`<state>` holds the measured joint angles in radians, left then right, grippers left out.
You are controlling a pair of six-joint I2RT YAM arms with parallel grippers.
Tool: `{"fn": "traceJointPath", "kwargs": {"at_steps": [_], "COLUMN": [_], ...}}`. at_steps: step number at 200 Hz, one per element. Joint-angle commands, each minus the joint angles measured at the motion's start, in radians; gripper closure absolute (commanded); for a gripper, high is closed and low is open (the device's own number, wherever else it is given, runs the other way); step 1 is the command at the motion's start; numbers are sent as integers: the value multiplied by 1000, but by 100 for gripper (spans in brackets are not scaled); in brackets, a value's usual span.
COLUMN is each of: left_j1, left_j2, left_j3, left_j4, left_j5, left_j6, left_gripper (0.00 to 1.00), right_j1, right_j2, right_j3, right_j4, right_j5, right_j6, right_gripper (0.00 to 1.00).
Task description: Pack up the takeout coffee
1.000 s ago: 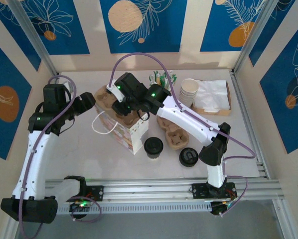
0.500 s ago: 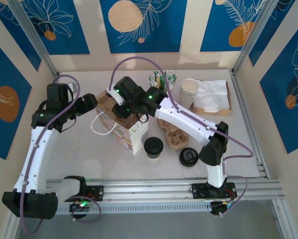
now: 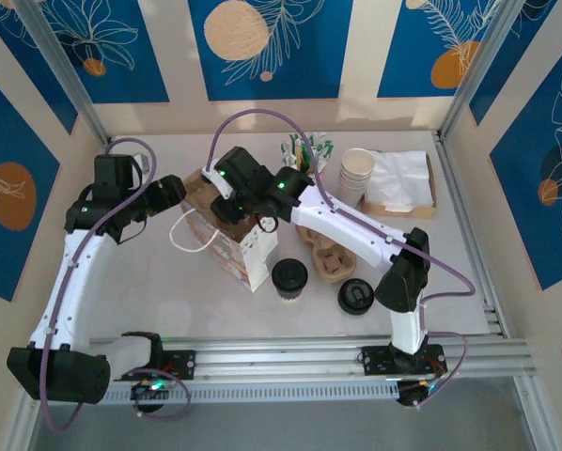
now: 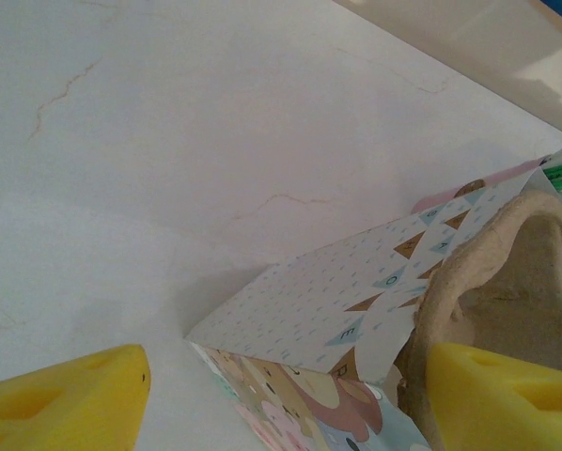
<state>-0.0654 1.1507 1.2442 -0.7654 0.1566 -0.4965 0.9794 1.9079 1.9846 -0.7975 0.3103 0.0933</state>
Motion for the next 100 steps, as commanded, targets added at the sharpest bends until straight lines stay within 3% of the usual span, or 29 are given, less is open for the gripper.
{"fn": "traceJointPath", "kwargs": {"at_steps": [1, 43, 100], "left_j1": [15, 19, 22], "left_j2": [17, 10, -29], "left_j3": [-8, -20, -4], "left_j4": [3, 7, 8], "left_j5": [-14, -13, 4], "left_j6": [22, 21, 9], "left_gripper": [23, 23, 13], "right_j1": [6, 9, 20], "right_j2": [-29, -36, -43], "right_j3": [-7, -26, -11], "right_j4": [6, -2, -23], "right_j5": [-27, -16, 1], "right_j6": [13, 15, 5], "right_gripper": [67, 67, 68]}}
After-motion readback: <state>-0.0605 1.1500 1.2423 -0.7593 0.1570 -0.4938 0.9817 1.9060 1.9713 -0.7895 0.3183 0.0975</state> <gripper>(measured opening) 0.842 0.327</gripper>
